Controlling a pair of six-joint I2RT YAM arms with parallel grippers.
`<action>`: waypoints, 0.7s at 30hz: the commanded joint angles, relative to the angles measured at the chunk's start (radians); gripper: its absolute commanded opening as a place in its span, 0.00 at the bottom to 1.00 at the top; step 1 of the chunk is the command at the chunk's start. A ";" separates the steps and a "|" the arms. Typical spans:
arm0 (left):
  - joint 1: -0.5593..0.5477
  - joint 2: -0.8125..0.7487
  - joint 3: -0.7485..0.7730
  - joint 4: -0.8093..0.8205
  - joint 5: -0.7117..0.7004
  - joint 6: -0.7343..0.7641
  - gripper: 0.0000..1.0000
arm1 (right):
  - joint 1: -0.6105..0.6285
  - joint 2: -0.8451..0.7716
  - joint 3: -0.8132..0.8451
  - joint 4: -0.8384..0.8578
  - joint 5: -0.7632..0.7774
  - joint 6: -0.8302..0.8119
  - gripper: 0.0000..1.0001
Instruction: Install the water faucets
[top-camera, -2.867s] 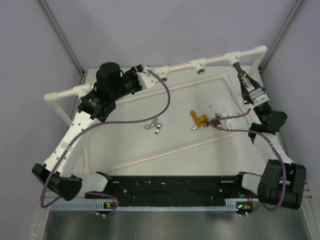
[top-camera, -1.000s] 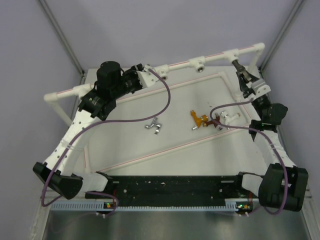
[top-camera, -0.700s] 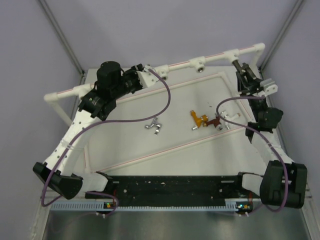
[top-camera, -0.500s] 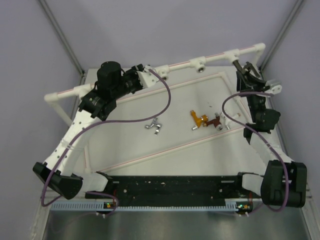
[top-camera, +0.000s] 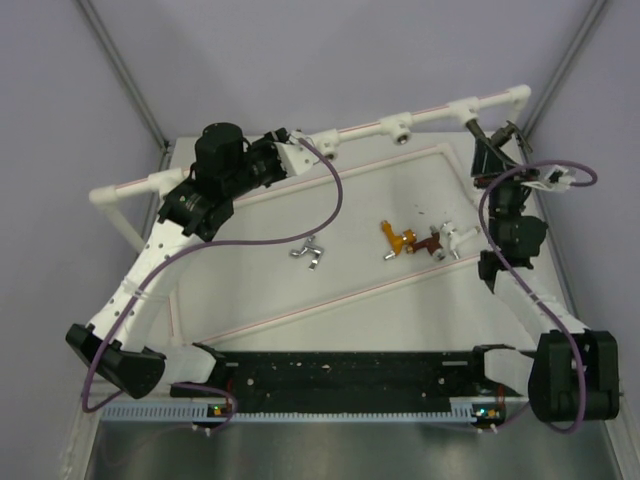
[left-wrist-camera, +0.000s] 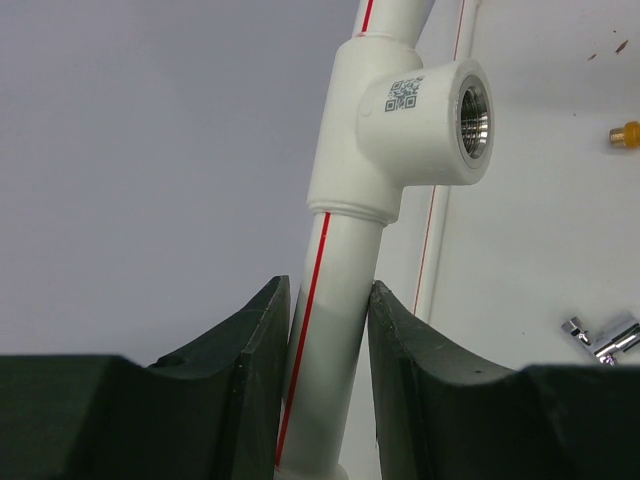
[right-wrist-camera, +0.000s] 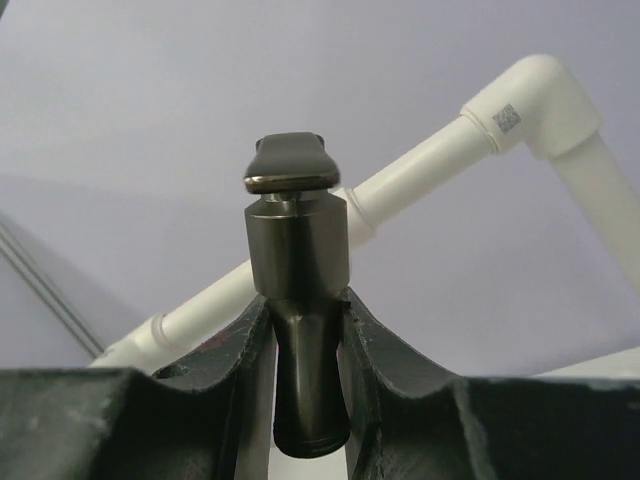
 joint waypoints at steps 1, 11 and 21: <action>-0.022 -0.006 -0.001 -0.052 0.089 -0.043 0.00 | 0.032 0.000 -0.001 -0.143 0.252 0.267 0.00; -0.022 -0.006 -0.004 -0.051 0.087 -0.041 0.00 | 0.085 -0.001 0.100 -0.505 0.356 0.685 0.00; -0.022 -0.012 -0.005 -0.054 0.084 -0.039 0.00 | 0.093 0.002 0.145 -0.697 0.319 0.989 0.00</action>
